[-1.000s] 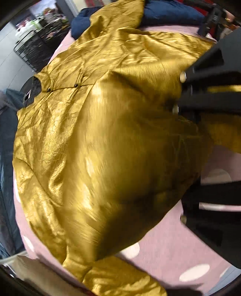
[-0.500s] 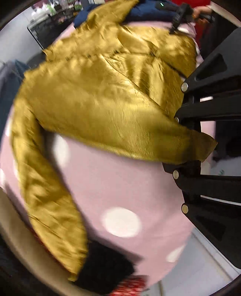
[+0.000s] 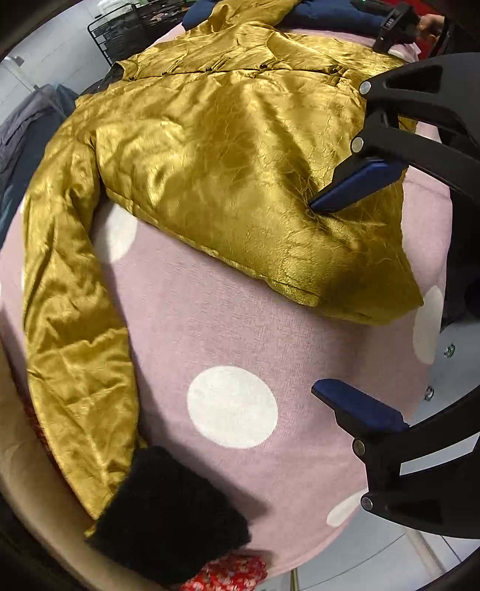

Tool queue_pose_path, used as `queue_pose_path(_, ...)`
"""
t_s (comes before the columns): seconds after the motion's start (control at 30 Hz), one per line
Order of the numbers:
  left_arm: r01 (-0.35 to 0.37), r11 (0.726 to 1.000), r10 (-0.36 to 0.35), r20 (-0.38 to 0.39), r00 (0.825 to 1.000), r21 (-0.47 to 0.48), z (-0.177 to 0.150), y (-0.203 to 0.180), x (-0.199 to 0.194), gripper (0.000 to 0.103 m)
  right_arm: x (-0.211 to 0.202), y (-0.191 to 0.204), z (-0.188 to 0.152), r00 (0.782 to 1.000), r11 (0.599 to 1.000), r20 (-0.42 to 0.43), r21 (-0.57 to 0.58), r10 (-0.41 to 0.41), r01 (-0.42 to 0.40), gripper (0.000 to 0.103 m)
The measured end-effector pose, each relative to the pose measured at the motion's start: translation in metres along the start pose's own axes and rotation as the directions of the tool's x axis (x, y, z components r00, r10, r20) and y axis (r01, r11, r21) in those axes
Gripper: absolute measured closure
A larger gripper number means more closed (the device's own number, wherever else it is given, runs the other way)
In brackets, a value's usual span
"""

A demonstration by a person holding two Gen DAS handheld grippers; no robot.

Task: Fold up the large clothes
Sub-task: 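Pull the jacket hem with the left gripper to flatten the body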

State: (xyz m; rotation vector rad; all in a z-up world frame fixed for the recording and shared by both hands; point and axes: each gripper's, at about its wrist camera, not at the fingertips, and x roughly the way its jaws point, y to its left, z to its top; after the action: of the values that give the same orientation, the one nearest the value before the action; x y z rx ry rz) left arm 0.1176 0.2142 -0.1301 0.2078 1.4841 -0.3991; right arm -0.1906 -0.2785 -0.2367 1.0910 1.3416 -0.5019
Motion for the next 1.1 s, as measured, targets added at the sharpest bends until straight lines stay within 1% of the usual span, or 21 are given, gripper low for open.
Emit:
queue_pose_path(0.1, 0.098, 0.995, -0.099, -0.008, 0.995, -0.033, 0.001, -0.003, 0.012, 0.016, 0.008, -0.005, -0.007, 0.996, 0.997, -0.024, 0.007, 0.082, -0.082, 0.020)
queue_pose_path(0.17, 0.149, 0.989, -0.150, -0.031, 0.988, -0.022, 0.001, -0.016, 0.019, 0.025, 0.011, 0.000, -0.010, 0.995, 0.995, -0.019, -0.020, 0.100, -0.100, 0.019)
queue_pose_path(0.2, 0.153, 0.988, -0.153, -0.052, 0.987, -0.006, 0.000, -0.024, 0.023, 0.029, 0.013, 0.006, -0.013, 0.994, 0.994, -0.022, -0.037, 0.103, -0.103, 0.019)
queue_pose_path(0.23, 0.155, 0.988, -0.154, -0.066, 0.986, 0.017, -0.002, -0.033, 0.025, 0.037, 0.013, 0.012, -0.015, 0.993, 0.992, -0.027, -0.060, 0.113, -0.114, 0.019)
queue_pose_path(0.27, 0.159, 0.986, -0.156, -0.075, 0.985, 0.039, -0.003, -0.041, 0.027, 0.044, 0.012, 0.019, -0.018, 0.991, 0.987, -0.035, -0.090, 0.130, -0.133, 0.025)
queue_pose_path(0.3, 0.159, 0.986, -0.154, -0.080, 0.985, 0.060, -0.004, -0.048, 0.026, 0.047, 0.014, 0.029, -0.022, 0.990, 0.983, -0.040, -0.118, 0.139, -0.142, 0.031)
queue_pose_path(0.37, 0.157, 0.982, -0.149, -0.086, 0.985, 0.100, -0.006, -0.057, 0.021, 0.064, 0.022, 0.044, -0.025, 0.985, 0.974, -0.076, -0.155, 0.152, -0.163, 0.069)
queue_pose_path(0.4, 0.159, 0.980, -0.149, -0.092, 0.985, 0.117, -0.006, -0.061, 0.019, 0.070, 0.018, 0.047, -0.022, 0.986, 0.973, -0.076, -0.167, 0.147, -0.158, 0.073)
queue_pose_path(0.47, 0.141, 0.978, -0.126, -0.102, 0.987, 0.154, -0.010, -0.063, 0.011, 0.086, 0.011, 0.049, -0.026, 0.981, 0.967, -0.062, -0.169, 0.184, -0.192, 0.091)
queue_pose_path(0.57, 0.163, 0.970, -0.147, -0.100, 0.984, 0.180, -0.013, -0.061, -0.014, 0.090, -0.033, 0.033, -0.022, 0.937, 0.932, 0.007, -0.105, 0.348, -0.346, 0.095)
queue_pose_path(0.63, 0.167, 0.971, -0.149, -0.112, 0.982, 0.171, -0.013, -0.051, -0.029, 0.091, -0.068, 0.027, -0.020, 0.927, 0.925, 0.066, -0.114, 0.370, -0.361, 0.096)
queue_pose_path(0.73, 0.270, 0.955, -0.252, -0.140, 0.957, 0.124, -0.018, -0.050, -0.050, 0.091, -0.131, 0.012, -0.012, 0.908, 0.920, 0.157, -0.127, 0.387, -0.370, 0.096)
queue_pose_path(0.8, 0.298, 0.947, -0.281, -0.141, 0.949, 0.122, -0.021, -0.050, -0.059, 0.091, -0.158, 0.010, -0.007, 0.899, 0.917, 0.188, -0.137, 0.395, -0.374, 0.096)
queue_pose_path(0.83, 0.293, 0.948, -0.276, -0.136, 0.951, 0.123, -0.023, -0.049, -0.060, 0.091, -0.168, 0.009, -0.004, 0.901, 0.918, 0.188, -0.150, 0.391, -0.367, 0.096)
queue_pose_path(0.87, 0.261, 0.956, -0.245, -0.130, 0.961, 0.131, -0.025, -0.049, -0.057, 0.090, -0.171, 0.008, -0.001, 0.908, 0.920, 0.171, -0.162, 0.382, -0.356, 0.096)
queue_pose_path(0.9, 0.216, 0.965, -0.197, -0.133, 0.971, 0.150, -0.029, -0.048, -0.050, 0.089, -0.167, 0.012, 0.002, 0.928, 0.933, 0.146, -0.170, 0.343, -0.318, 0.096)
queue_pose_path(0.93, 0.163, 0.973, -0.139, -0.144, 0.980, 0.165, -0.029, -0.052, -0.037, 0.084, -0.165, 0.009, 0.002, 0.944, 0.946, 0.142, -0.176, 0.299, -0.273, 0.096)
queue_pose_path(1.0, 0.059, 0.984, -0.030, -0.168, 0.985, 0.167, -0.038, -0.047, -0.009, 0.074, -0.143, 0.009, 0.008, 0.974, 0.971, 0.132, -0.175, 0.185, -0.161, 0.096)
queue_pose_path(1.03, 0.009, 0.985, 0.021, -0.176, 0.984, 0.171, -0.043, -0.044, 0.003, 0.068, -0.123, 0.013, 0.009, 0.987, 0.980, 0.093, -0.161, 0.133, -0.117, 0.094)
queue_pose_path(1.07, -0.029, 0.984, 0.060, -0.173, 0.983, 0.177, -0.047, -0.043, 0.010, 0.058, -0.103, 0.017, 0.007, 0.997, 0.987, 0.056, -0.157, 0.051, -0.042, 0.094)
queue_pose_path(1.1, -0.075, 0.980, 0.105, -0.161, 0.981, 0.182, -0.051, -0.040, 0.012, 0.056, -0.091, 0.018, 0.007, 0.999, 0.987, 0.035, -0.157, -0.022, 0.027, 0.093)
